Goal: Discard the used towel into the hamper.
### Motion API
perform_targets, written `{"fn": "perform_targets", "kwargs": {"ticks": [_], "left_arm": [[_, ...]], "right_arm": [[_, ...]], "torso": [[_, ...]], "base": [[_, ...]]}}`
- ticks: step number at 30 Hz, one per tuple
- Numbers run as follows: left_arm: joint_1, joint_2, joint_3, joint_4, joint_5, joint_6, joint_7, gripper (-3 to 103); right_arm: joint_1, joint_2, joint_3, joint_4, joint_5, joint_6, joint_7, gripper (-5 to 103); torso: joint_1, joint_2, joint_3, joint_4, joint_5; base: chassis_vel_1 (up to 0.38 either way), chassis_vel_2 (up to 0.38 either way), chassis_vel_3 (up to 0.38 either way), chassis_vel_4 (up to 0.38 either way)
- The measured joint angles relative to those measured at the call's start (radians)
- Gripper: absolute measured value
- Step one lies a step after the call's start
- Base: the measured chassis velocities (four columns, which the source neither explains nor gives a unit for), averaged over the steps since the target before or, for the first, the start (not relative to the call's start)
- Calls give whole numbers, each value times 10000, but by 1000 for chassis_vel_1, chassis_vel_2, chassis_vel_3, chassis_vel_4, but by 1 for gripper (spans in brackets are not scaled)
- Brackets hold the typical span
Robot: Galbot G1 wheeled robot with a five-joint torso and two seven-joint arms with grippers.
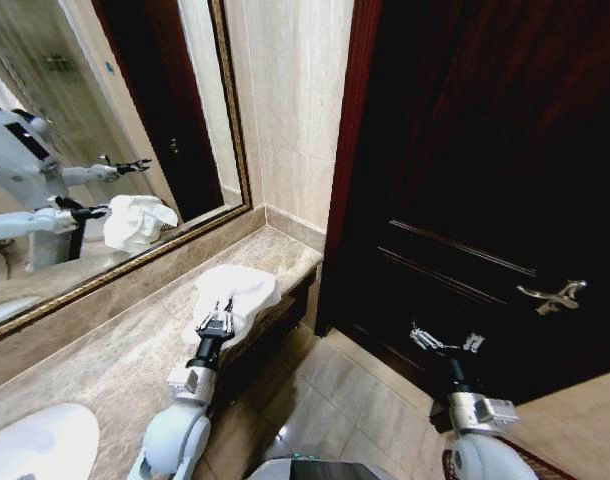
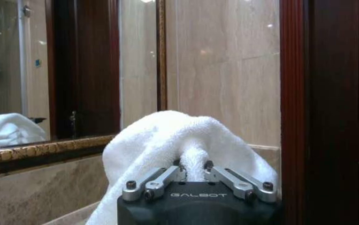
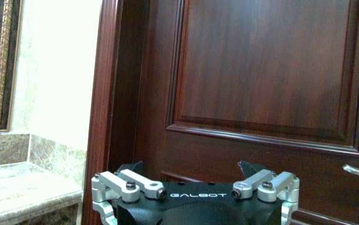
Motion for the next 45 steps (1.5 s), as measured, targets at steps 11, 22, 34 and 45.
{"fn": "perform_targets", "kwargs": {"ticks": [11, 22, 34, 45], "left_arm": [[37, 106, 87, -144, -49, 224, -77, 10], [175, 62, 292, -551, 141, 433, -129, 10], [-6, 59, 372, -708, 161, 700, -196, 10], [104, -14, 444, -825, 218, 776, -175, 10]], "right_arm": [[-68, 8, 28, 331, -107, -525, 226, 100], [-262, -111, 100, 441, 37, -552, 319, 100], [-432, -286, 47, 589, 118, -435, 367, 100], [-432, -405, 93, 693, 383, -480, 395, 100]], "torso": [[0, -1, 0, -1, 0], [0, -1, 0, 0, 1], [0, -1, 0, 0, 0], [0, -1, 0, -1, 1]], "base": [[-15, -18, -27, -14], [-6, -8, -7, -7], [-11, -4, -5, -6], [-49, -46, -51, -52]]}}
